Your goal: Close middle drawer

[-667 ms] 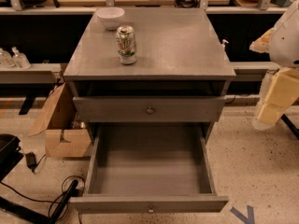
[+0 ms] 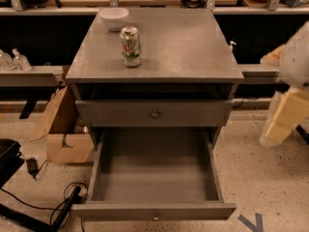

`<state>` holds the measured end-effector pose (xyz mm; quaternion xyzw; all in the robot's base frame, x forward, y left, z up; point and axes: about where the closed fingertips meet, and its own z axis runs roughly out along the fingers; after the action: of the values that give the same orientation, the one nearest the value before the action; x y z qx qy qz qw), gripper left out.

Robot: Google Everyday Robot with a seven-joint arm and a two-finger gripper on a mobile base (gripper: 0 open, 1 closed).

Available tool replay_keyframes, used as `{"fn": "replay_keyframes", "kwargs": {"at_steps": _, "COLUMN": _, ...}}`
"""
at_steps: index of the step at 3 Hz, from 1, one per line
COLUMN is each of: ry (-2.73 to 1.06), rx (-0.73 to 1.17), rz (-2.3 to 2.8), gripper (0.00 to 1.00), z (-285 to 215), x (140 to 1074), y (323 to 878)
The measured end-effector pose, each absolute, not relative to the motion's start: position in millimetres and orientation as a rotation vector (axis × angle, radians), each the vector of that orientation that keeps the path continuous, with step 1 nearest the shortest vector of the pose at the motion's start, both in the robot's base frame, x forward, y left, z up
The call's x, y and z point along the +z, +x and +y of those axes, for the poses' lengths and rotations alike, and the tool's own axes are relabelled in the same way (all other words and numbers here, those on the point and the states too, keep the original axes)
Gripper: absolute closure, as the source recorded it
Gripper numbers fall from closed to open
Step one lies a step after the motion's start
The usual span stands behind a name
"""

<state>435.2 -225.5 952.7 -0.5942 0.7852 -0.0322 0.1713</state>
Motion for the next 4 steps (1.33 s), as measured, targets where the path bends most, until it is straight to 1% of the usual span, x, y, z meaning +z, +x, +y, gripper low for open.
{"fn": "replay_keyframes", "kwargs": {"at_steps": 1, "ry": -1.634, "rx": -0.037, "rz": 2.220, "gripper": 0.00, "z": -247.8, "x": 891.1, "y": 410.6}}
{"fn": "replay_keyframes", "kwargs": {"at_steps": 2, "ry": -1.603, "rx": 0.051, "rz": 2.226, "gripper": 0.00, "z": -270.7, "x": 800.9, "y": 387.1}}
{"fn": "replay_keyframes", "kwargs": {"at_steps": 3, "ry": -1.554, "rx": 0.090, "rz": 2.208, "gripper": 0.00, "z": -287.4, "x": 696.9, "y": 379.6}}
{"fn": "replay_keyframes", "kwargs": {"at_steps": 4, "ry": -1.493, "rx": 0.061, "rz": 2.192, "gripper": 0.00, "z": -294.0, "x": 646.2, "y": 393.3}}
